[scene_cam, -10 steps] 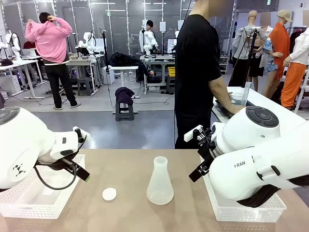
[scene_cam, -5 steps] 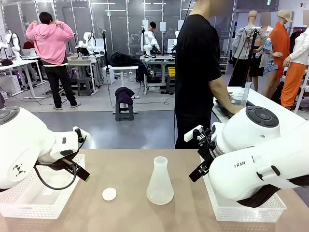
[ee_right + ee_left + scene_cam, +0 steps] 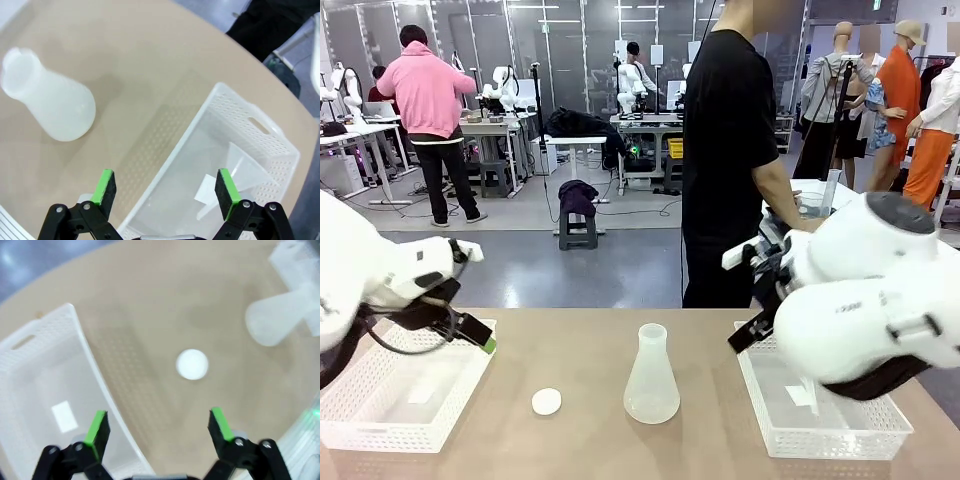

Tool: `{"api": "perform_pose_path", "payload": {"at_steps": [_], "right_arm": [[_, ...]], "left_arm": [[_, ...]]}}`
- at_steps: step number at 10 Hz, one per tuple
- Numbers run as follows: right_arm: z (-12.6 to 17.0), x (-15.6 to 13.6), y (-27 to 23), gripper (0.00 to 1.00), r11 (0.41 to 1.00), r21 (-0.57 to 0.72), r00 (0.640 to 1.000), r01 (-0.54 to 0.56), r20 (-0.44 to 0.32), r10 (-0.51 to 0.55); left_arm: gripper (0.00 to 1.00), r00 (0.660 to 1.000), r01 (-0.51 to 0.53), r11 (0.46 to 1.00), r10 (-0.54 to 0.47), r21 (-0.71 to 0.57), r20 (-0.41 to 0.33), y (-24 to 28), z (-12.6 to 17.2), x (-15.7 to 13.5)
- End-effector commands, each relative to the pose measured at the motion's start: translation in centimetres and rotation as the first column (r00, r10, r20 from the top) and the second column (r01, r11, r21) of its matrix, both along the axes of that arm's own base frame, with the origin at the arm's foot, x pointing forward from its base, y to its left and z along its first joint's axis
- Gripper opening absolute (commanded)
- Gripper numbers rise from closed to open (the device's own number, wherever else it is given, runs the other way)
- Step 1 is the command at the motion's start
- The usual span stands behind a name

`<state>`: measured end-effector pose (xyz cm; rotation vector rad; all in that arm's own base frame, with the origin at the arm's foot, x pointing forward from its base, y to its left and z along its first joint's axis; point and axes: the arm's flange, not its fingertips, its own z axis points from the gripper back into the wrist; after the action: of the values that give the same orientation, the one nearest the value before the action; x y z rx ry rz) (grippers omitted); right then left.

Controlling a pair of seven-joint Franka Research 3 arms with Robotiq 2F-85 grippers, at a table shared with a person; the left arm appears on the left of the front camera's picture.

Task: Prepare the solutions needed for the experiment.
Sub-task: Pick up the Plastic Funnel and insert it into the Big flask.

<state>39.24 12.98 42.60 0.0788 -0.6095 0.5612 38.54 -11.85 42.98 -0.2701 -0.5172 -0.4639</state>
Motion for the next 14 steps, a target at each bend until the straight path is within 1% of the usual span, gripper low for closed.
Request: {"api": "perform_pose_path", "payload": {"at_steps": [1, 2, 3, 4, 5, 6, 7, 8, 9, 10, 11, 12, 13, 14], "right_arm": [[5.1, -2.0, -3.5, 1.00, 0.994, 0.107, 1.000, 0.007, 0.019, -0.009], [7.3, -2.3, -4.3, 1.00, 0.981, 0.194, 1.000, -0.021, 0.022, 0.017], [9.1, -2.6, -5.0, 1.00, 0.954, 0.301, 0.999, 0.000, -0.035, 0.011], [10.3, -2.7, -5.8, 1.00, 0.910, 0.414, 0.997, 0.025, -0.073, 0.006], [11.1, -3.0, -6.5, 1.00, 0.805, 0.588, 0.990, 0.079, -0.140, 0.005], [11.6, -3.6, -7.2, 1.00, 0.719, 0.682, 0.981, 0.130, -0.195, 0.007], [11.9, -4.1, -7.6, 1.00, 0.654, 0.730, 0.968, 0.197, -0.251, -0.011], [12.0, -4.6, -8.0, 1.00, 0.618, 0.741, 0.945, 0.262, -0.328, -0.007], [12.0, -5.1, -8.3, 1.00, 0.580, 0.765, 0.926, 0.280, -0.375, 0.048], [12.2, -6.1, -8.1, 1.00, 0.554, 0.773, 0.900, 0.309, -0.426, 0.091], [12.0, -6.6, -8.2, 1.00, 0.544, 0.770, 0.884, 0.335, -0.456, 0.101], [11.5, -6.9, -8.5, 1.00, 0.535, 0.759, 0.865, 0.370, -0.491, 0.099], [11.1, -7.2, -8.8, 1.00, 0.520, 0.761, 0.858, 0.388, -0.504, 0.097], [10.7, -7.8, -8.8, 1.00, 0.519, 0.764, 0.858, 0.383, -0.503, 0.106]], "left_arm": [[1.00, 0.994, -0.001, 0.988, -0.016, -0.153, -0.110, 4.2, 2.5, -2.3], [1.00, 0.983, -0.015, 0.972, -0.028, -0.235, -0.179, 5.3, 3.2, -2.9], [1.00, 0.974, -0.034, 0.961, -0.030, -0.273, -0.225, 6.3, 3.6, -3.5], [1.00, 0.973, -0.029, 0.949, -0.045, -0.313, -0.225, 6.8, 4.1, -3.9], [1.00, 0.973, -0.016, 0.938, -0.064, -0.346, -0.220, 7.2, 4.7, -4.3], [1.00, 0.973, -0.014, 0.927, -0.074, -0.375, -0.218, 7.5, 4.9, -4.5], [1.00, 0.970, 0.001, 0.913, -0.100, -0.409, -0.221, 7.5, 5.0, -4.4], [1.00, 0.968, 0.021, 0.900, -0.126, -0.434, -0.215, 7.4, 5.4, -4.4], [1.00, 0.966, 0.031, 0.882, -0.148, -0.471, -0.213, 7.7, 5.7, -4.4], [1.00, 0.967, 0.057, 0.837, -0.182, -0.544, -0.179, 7.2, 6.4, -4.4], [1.00, 0.962, 0.056, 0.780, -0.209, -0.624, -0.174, 6.8, 6.7, -4.5], [1.00, 0.958, 0.010, 0.707, -0.209, -0.707, -0.196, 7.2, 6.8, -4.4], [1.00, 0.958, -0.039, 0.660, -0.188, -0.751, -0.215, 7.7, 6.7, -4.3], [1.00, 0.954, -0.097, 0.607, -0.171, -0.789, -0.248, 8.2, 6.7, -4.3]]}}
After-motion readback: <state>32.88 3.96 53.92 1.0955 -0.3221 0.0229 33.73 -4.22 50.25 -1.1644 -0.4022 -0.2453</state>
